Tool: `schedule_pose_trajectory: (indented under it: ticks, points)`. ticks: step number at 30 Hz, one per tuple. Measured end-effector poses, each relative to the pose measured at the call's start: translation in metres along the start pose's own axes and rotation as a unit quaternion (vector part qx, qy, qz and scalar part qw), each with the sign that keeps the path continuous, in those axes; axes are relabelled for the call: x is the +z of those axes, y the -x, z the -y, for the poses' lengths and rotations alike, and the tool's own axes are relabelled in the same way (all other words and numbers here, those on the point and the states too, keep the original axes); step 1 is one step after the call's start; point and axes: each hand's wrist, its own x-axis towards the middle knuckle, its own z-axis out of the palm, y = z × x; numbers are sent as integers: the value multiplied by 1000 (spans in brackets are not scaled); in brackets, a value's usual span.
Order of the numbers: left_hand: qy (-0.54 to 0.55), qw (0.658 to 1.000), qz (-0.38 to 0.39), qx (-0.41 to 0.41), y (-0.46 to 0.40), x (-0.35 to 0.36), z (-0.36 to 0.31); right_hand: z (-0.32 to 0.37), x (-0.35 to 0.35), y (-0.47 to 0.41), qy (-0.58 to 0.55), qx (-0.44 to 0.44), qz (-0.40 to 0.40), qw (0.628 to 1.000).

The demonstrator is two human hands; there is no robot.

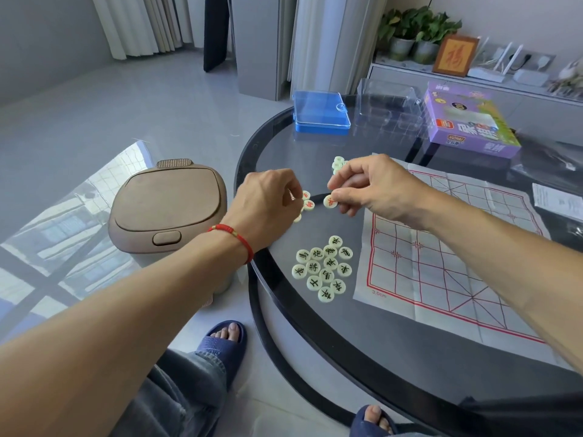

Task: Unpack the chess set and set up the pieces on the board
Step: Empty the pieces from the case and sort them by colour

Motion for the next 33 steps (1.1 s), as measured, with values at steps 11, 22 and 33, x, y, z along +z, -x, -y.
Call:
schedule_pose_trajectory:
  ticks: [11,22,33]
  points:
    - [79,991,99,-36,11,11,-15,-20,-4,-9,265,-6,-126,956]
    - [5,993,104,59,15,20,-20,-42,-5,-37,428,43,-97,898]
    - [39,990,126,44,14,11,-19,-16,-11,-9,330,9,-59,942]
